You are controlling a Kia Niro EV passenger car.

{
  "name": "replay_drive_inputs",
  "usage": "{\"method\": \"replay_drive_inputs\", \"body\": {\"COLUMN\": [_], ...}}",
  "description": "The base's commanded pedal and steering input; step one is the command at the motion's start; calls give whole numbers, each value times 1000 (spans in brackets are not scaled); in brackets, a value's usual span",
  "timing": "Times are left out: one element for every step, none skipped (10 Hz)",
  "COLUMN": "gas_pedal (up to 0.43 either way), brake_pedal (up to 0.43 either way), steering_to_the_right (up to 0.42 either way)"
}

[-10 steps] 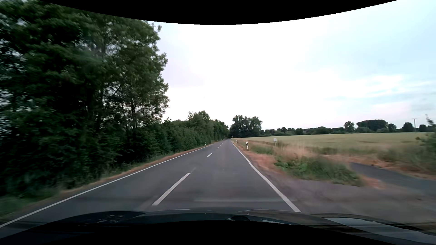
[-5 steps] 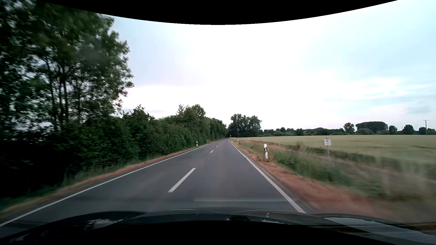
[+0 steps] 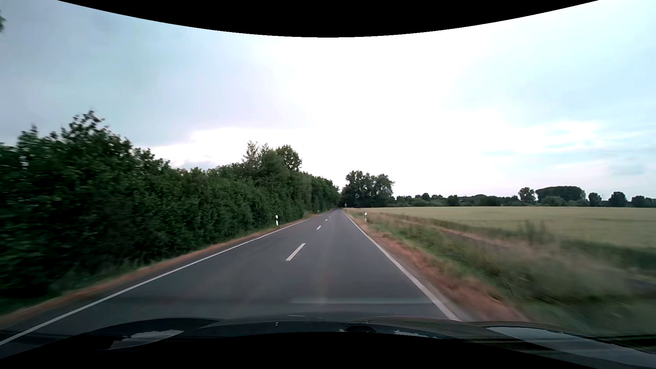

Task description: Follow the waypoints while adhering to traffic rules and regulations

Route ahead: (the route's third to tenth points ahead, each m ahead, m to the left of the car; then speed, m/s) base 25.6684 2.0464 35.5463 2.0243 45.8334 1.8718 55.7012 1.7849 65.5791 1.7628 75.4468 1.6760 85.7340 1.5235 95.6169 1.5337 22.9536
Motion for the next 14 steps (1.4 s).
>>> {"method": "replay_drive_inputs", "body": {"gas_pedal": [319,319,319,319,319,319,319,319,319,319,319,319,319,319], "brake_pedal": [0,0,0,0,0,0,0,0,0,0,0,0,0,0], "steering_to_the_right": [1,0,-1,-1,0,0,0,0,0,-2,-2,-1,0,0]}}
